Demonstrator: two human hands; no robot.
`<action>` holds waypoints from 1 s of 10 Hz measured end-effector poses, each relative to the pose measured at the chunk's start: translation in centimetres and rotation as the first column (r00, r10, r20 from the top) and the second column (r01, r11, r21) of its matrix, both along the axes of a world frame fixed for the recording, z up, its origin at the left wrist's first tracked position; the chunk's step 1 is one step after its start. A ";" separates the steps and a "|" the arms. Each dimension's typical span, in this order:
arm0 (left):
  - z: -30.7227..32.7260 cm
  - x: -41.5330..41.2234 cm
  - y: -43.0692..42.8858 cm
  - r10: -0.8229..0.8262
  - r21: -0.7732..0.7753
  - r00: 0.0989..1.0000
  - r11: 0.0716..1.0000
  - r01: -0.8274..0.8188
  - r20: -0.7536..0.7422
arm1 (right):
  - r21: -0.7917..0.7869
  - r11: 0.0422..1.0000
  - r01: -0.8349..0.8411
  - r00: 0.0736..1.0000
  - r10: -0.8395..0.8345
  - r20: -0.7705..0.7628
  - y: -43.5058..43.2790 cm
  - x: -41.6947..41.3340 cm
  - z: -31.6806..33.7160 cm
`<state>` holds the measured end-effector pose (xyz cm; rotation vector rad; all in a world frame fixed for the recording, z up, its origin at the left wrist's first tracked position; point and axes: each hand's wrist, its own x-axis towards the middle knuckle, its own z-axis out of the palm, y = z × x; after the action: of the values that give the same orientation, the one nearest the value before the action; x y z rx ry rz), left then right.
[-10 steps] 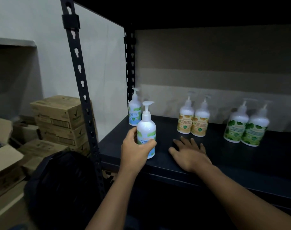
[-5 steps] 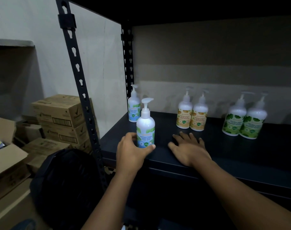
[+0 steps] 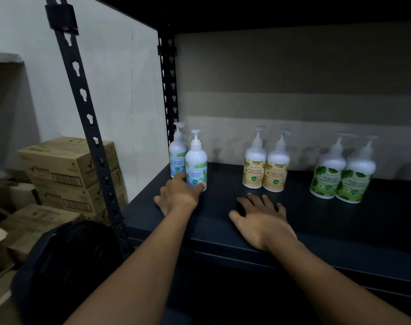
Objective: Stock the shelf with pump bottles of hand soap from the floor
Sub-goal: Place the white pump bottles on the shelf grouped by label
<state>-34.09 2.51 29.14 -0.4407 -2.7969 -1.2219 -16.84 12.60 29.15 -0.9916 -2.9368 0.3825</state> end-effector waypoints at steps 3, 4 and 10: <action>-0.3 -2.2 1.8 0.035 -0.027 0.998 0.999 -0.037 -0.058 | 0.002 1.000 -0.001 1.000 0.001 -0.012 0.1 -0.2 -0.2; -0.4 -2.6 2.1 0.037 -0.053 0.996 0.998 -0.041 -0.077 | 0.004 1.000 0.001 1.000 -0.001 -0.020 0.0 -0.2 -0.2; -0.7 -3.9 3.1 0.061 -0.089 0.993 0.994 -0.070 -0.098 | 0.000 1.000 -0.002 1.000 0.002 -0.022 0.0 -0.2 -0.1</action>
<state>-38.03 5.63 28.44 -0.3974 -2.7714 -1.0342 -17.00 12.62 29.01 -0.9787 -2.9184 0.3912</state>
